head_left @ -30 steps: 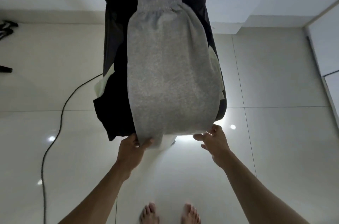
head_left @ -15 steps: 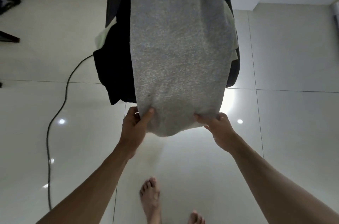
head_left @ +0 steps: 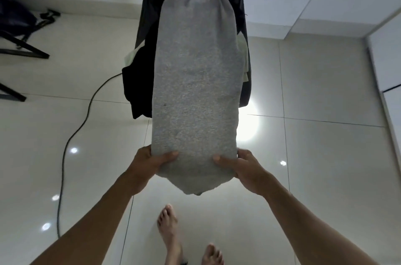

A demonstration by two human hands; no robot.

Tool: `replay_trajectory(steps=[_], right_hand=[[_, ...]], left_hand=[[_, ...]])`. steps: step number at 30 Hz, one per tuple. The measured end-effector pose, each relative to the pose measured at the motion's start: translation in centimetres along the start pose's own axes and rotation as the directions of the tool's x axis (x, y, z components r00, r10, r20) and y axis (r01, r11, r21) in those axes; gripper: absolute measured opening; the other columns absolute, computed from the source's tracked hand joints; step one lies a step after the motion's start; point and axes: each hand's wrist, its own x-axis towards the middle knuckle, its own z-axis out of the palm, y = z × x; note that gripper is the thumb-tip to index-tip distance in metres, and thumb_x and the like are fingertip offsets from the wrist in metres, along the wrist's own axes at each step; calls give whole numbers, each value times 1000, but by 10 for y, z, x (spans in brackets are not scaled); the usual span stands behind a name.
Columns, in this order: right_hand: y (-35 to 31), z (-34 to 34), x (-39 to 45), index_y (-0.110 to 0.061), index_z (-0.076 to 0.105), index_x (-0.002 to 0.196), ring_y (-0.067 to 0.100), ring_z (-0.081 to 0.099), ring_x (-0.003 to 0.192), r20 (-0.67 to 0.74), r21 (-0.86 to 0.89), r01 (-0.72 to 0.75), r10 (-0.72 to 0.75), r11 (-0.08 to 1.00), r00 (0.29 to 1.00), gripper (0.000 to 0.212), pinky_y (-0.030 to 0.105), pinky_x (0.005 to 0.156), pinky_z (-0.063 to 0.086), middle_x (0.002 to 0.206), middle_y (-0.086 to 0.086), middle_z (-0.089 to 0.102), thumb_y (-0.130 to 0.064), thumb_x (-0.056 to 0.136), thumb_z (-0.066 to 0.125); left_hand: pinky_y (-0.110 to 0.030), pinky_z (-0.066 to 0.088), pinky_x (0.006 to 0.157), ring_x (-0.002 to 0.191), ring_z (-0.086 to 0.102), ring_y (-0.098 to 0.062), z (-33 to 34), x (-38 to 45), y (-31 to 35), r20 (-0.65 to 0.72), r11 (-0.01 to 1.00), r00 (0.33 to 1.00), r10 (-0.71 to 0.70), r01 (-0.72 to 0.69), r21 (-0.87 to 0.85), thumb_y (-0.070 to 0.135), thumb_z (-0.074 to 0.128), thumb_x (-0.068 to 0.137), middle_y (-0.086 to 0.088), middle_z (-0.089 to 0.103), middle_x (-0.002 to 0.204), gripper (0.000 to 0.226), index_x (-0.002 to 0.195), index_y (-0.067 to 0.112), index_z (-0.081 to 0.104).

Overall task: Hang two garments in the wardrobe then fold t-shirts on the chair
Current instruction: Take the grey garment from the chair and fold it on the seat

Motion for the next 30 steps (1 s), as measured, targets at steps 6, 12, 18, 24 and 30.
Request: replay_trajectory(steps=[6, 12, 18, 24, 30], right_hand=[[-16, 13, -31, -1, 70, 116, 33, 71, 106, -13, 123, -89, 92, 988, 996, 50, 50, 91, 58, 114, 14, 74, -33, 77, 77], [-11, 18, -48, -3, 71, 116, 31, 71, 107, 20, 109, -114, 112, 987, 993, 54, 53, 94, 56, 116, 13, 73, -37, 76, 86], [-1, 24, -70, -7, 73, 110, 26, 73, 100, -51, 106, -151, 157, 983, 986, 57, 47, 87, 60, 106, 6, 77, -47, 71, 84], [0, 37, -102, -3, 67, 120, 34, 71, 107, 24, 125, -166, 164, 978, 986, 82, 52, 96, 56, 117, 14, 73, -46, 56, 94], [-4, 71, -160, -4, 68, 117, 29, 72, 103, -40, 41, -150, 152, 988, 988, 67, 50, 92, 58, 111, 9, 76, -45, 68, 87]], left_hand=[[-35, 60, 76, 101, 72, -30, 12, -34, 24, 7, 991, 1000, -24, 25, -131, 40, 93, 46, -16, 74, 111, 83, 111, -4, 70], [-44, 58, 79, 95, 73, -32, 12, -60, 35, 61, 994, 992, -106, 107, -1, 45, 94, 45, -17, 74, 108, 80, 108, -1, 74], [-35, 59, 74, 91, 74, -24, 6, -92, 23, 44, 965, 978, -206, 195, 174, 62, 93, 29, -7, 78, 97, 95, 103, 5, 75], [-23, 54, 82, 97, 73, -17, 6, -135, 16, 95, 981, 986, -139, 124, 152, 63, 90, 39, -7, 78, 100, 87, 101, 3, 76], [-33, 60, 80, 96, 74, -24, 12, -193, 25, 32, 991, 990, -134, 133, 28, 38, 94, 58, -10, 77, 104, 71, 112, 0, 69]])
